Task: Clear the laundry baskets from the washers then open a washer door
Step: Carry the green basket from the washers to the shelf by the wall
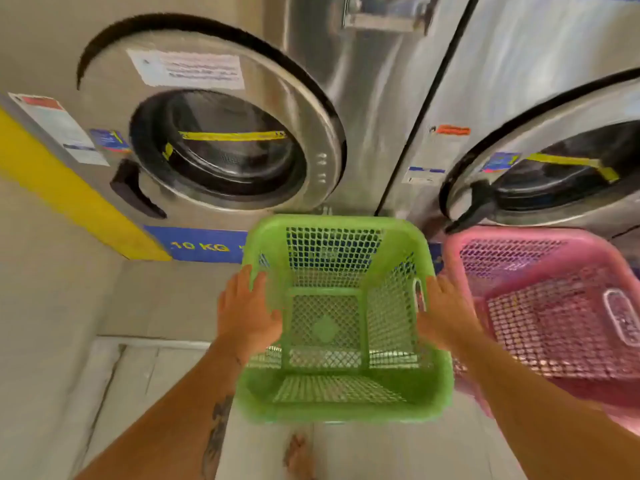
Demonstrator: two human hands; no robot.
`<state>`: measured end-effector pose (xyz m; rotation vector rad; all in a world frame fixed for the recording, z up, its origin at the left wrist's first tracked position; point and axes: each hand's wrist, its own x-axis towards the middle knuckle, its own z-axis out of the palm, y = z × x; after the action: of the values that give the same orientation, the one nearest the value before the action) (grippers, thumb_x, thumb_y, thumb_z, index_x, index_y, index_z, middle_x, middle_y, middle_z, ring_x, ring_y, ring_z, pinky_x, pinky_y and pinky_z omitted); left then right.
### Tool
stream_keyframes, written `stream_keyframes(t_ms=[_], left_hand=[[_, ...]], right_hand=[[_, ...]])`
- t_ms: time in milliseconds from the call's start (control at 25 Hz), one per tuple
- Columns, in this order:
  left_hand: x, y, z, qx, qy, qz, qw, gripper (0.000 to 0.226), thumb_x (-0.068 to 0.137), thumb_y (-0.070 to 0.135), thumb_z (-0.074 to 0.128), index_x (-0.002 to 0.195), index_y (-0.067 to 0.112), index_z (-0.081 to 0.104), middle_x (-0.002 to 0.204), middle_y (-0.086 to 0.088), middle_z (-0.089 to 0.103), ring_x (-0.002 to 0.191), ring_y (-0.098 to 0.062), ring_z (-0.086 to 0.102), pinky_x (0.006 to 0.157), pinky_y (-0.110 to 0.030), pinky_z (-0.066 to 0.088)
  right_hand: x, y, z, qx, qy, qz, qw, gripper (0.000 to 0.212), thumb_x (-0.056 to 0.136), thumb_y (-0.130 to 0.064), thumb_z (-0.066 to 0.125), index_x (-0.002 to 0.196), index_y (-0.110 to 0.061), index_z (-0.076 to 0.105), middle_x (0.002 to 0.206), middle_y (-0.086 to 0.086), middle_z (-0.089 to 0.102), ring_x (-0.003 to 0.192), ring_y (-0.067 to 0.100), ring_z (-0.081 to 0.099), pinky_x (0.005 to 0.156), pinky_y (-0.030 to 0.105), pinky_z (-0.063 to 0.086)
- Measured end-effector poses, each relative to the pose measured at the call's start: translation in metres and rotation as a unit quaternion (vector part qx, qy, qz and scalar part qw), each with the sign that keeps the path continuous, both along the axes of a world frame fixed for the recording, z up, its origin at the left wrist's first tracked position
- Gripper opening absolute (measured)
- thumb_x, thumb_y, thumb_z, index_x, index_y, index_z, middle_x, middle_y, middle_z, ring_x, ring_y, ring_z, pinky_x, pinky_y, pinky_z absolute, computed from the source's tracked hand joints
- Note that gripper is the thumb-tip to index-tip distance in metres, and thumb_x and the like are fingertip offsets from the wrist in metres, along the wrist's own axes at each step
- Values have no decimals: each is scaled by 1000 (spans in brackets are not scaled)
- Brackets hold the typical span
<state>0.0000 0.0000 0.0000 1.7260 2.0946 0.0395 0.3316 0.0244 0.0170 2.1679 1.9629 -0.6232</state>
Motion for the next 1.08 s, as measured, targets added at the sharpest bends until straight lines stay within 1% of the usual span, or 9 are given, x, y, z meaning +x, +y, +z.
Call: stream_keyframes(t_ms=[120,240,360,520,680,760,880,1000,1080], left_hand=[[-13,9,-38,-3,59,-29,998,95,76,33,63,153,13,10,163,-9,-10,149,-31,1,118,-48,18],[-21,3,-80,83,58,-40,994,91,66,4,59,149,0,22,162,-19,3,147,-39,14,116,-49,28],[-31,5,-107,150,73,-69,984,90,61,-2,53,147,-1,26,160,-19,8,143,-41,19,113,-47,32],[-28,0,-99,142,65,-46,987,89,67,-8,56,149,4,24,162,-15,7,143,-40,22,104,-51,41],[-45,-7,-83,87,58,-74,992,91,71,-6,57,152,4,16,163,-12,-1,146,-38,15,108,-53,36],[-61,-34,-74,62,70,-60,994,92,72,-5,59,153,5,16,164,-9,-3,145,-37,16,109,-52,35],[-81,-102,-57,57,66,-18,996,92,69,-2,63,152,6,22,164,-8,6,142,-37,29,107,-49,38],[-98,-183,-44,53,64,34,996,92,65,0,63,150,9,30,163,-5,14,136,-36,41,100,-49,45],[-107,-226,-42,39,67,68,995,91,67,1,60,151,14,27,163,-1,11,136,-34,40,95,-49,48]], right_hand=[[-2,18,-32,25,-42,-24,999,77,80,-14,52,149,-7,20,156,18,21,143,34,23,117,49,26],[-1,12,-66,75,-15,-56,995,87,74,-7,52,150,-13,11,158,15,16,142,37,29,111,51,37],[2,-1,-96,137,-58,-38,988,99,72,-6,61,153,-11,4,162,16,6,143,38,28,103,49,43],[6,-10,-93,136,-63,-14,989,113,68,-4,72,153,-11,-1,162,17,0,144,38,24,101,48,45],[-4,-33,-79,109,-29,-9,994,112,69,-7,71,152,-13,-3,163,15,-3,144,38,26,100,49,46],[-13,-55,-72,79,-14,6,997,111,68,-12,73,152,-12,1,163,14,-1,141,37,33,96,49,48],[-30,-99,-64,65,11,34,997,103,67,-14,71,150,-11,10,160,11,9,129,37,48,83,48,50],[-52,-146,-59,57,28,76,995,99,65,-13,71,146,-10,15,151,11,22,118,39,53,74,44,49],[-67,-173,-62,49,37,95,994,98,64,-12,71,145,-10,17,144,9,27,115,37,55,72,42,48]])
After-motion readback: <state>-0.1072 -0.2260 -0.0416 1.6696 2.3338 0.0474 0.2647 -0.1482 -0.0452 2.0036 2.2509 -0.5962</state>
